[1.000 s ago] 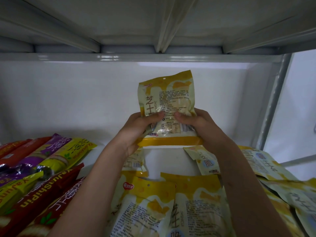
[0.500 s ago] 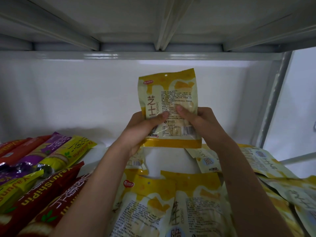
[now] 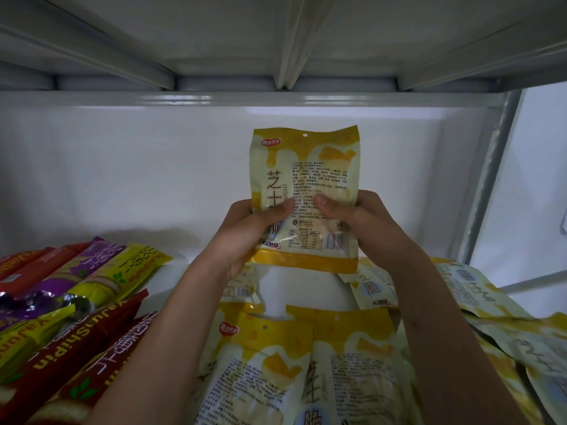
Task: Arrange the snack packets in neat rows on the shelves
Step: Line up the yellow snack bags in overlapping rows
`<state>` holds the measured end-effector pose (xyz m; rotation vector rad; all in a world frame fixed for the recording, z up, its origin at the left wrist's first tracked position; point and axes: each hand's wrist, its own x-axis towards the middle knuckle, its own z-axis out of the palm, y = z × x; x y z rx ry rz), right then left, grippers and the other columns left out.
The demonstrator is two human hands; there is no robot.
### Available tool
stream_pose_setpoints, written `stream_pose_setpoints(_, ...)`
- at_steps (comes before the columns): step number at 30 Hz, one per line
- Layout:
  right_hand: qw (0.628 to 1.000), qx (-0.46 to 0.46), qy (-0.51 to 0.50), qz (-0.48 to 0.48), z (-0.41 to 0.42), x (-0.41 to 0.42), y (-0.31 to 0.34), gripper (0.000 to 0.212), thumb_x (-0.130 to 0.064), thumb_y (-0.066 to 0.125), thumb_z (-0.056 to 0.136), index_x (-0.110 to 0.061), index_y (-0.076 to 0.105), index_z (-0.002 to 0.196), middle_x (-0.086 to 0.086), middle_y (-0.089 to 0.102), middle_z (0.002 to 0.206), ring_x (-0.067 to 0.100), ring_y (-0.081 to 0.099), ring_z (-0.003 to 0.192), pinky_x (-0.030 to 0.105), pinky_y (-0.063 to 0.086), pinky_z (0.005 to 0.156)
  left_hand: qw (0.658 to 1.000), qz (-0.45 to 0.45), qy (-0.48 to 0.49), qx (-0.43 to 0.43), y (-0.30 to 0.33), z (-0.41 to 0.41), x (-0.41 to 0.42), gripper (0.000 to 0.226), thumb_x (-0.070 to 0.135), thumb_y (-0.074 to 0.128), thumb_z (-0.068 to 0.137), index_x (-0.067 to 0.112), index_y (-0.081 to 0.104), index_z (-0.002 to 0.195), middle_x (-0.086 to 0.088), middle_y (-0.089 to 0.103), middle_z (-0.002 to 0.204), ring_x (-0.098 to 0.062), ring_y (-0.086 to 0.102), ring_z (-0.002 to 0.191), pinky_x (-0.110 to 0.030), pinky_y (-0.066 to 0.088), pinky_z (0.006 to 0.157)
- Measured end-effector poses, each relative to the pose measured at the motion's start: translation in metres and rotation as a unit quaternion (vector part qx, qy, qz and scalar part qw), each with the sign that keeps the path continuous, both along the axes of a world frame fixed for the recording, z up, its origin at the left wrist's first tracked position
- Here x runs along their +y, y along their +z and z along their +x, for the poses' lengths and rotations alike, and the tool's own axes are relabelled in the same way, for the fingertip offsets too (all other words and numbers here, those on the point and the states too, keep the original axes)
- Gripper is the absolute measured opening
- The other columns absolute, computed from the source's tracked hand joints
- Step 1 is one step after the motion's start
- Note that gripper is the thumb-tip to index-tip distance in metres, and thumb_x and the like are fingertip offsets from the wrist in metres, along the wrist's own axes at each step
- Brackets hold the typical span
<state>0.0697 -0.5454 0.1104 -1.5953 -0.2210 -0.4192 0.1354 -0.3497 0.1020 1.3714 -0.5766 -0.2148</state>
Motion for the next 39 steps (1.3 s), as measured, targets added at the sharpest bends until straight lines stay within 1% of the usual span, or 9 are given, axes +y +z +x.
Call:
stream_pose_setpoints(3,0.999,0.015,-0.006,0.033,0.000,0.005,0.001,0.025,-0.023,0.071,0.096,-0.011,0.075,0.117,0.008,0.079,0.112,0.027,0.077,0.104,0.050,0.060,0.096,0.999,0.010,-0.025,0.029,-0.001,0.003,0.001,0.048,0.036,0.074,0.087,0.011,0.071,0.128,-0.011,0.076,0.122,-0.033,0.073,0.114,-0.053,0.051,0.109)
stream_pose_setpoints(6,0.998,0.031,-0.011,0.058,0.001,0.006,0.002,0.026,-0.027,0.071,0.097,-0.010,0.075,0.116,0.008,0.080,0.110,0.027,0.077,0.102,0.051,0.060,0.096,0.996,-0.017,-0.055,0.068,0.000,0.005,0.000,0.048,0.035,0.069,0.094,0.010,0.068,0.134,-0.016,0.073,0.128,-0.038,0.070,0.119,-0.056,0.050,0.110)
stream_pose_setpoints(15,0.998,0.019,0.023,0.054,0.002,0.007,0.001,0.032,-0.023,0.072,0.094,-0.009,0.072,0.123,0.008,0.078,0.116,0.027,0.076,0.107,0.047,0.060,0.095,0.999,-0.036,0.019,0.024,0.000,0.003,0.000,0.031,0.027,0.071,0.096,0.004,0.075,0.117,-0.015,0.079,0.111,-0.034,0.077,0.103,-0.047,0.063,0.090)
stream_pose_setpoints(21,0.999,0.025,0.004,0.032,0.007,0.002,0.000,0.031,-0.019,0.074,0.093,-0.012,0.074,0.123,0.009,0.078,0.117,0.031,0.075,0.109,0.056,0.056,0.101,1.000,0.001,-0.007,0.018,0.002,0.006,0.001,0.036,0.028,0.073,0.093,0.010,0.073,0.124,-0.010,0.078,0.118,-0.031,0.075,0.110,-0.048,0.057,0.102)
stream_pose_setpoints(25,0.999,0.022,-0.007,0.030,0.006,0.005,0.000,0.032,-0.017,0.073,0.094,-0.012,0.072,0.125,0.009,0.078,0.115,0.029,0.076,0.106,0.055,0.058,0.097,1.000,-0.014,0.008,-0.014,0.000,0.001,-0.003,0.030,0.019,0.074,0.094,0.008,0.073,0.122,-0.009,0.079,0.115,-0.029,0.077,0.107,-0.044,0.062,0.091)
stream_pose_setpoints(31,0.998,0.025,0.001,0.054,0.003,0.010,0.000,0.033,-0.027,0.071,0.095,-0.009,0.071,0.123,0.009,0.079,0.113,0.028,0.076,0.105,0.050,0.060,0.095,0.999,-0.006,0.031,-0.043,-0.002,0.003,-0.004,0.029,0.019,0.070,0.099,0.008,0.072,0.125,-0.010,0.079,0.116,-0.028,0.077,0.106,-0.048,0.061,0.095)
stream_pose_setpoints(34,0.997,0.040,-0.023,0.065,0.004,0.015,0.001,0.032,-0.032,0.070,0.096,-0.009,0.073,0.117,0.009,0.080,0.108,0.028,0.078,0.099,0.050,0.062,0.093,0.999,-0.013,0.042,-0.020,-0.003,0.006,-0.005,0.027,0.014,0.063,0.102,-0.003,0.071,0.122,-0.016,0.078,0.116,-0.031,0.075,0.109,-0.053,0.056,0.104)
stream_pose_setpoints(36,0.997,0.040,-0.037,0.051,0.004,0.016,0.001,0.029,-0.032,0.070,0.097,-0.010,0.073,0.115,0.008,0.081,0.105,0.027,0.079,0.096,0.050,0.063,0.090,0.999,-0.014,0.037,-0.004,-0.003,0.008,-0.006,0.026,0.015,0.063,0.102,0.000,0.071,0.122,-0.015,0.077,0.118,-0.033,0.073,0.112,-0.056,0.051,0.109)
stream_pose_setpoints(39,0.997,0.031,-0.039,0.053,0.002,0.015,0.002,0.029,-0.030,0.073,0.095,-0.009,0.075,0.115,0.010,0.080,0.106,0.029,0.078,0.097,0.052,0.062,0.091,1.000,-0.022,0.002,0.012,0.001,0.005,-0.005,0.049,0.031,0.070,0.093,-0.003,0.067,0.128,-0.024,0.072,0.125,-0.042,0.069,0.119,-0.059,0.048,0.112)
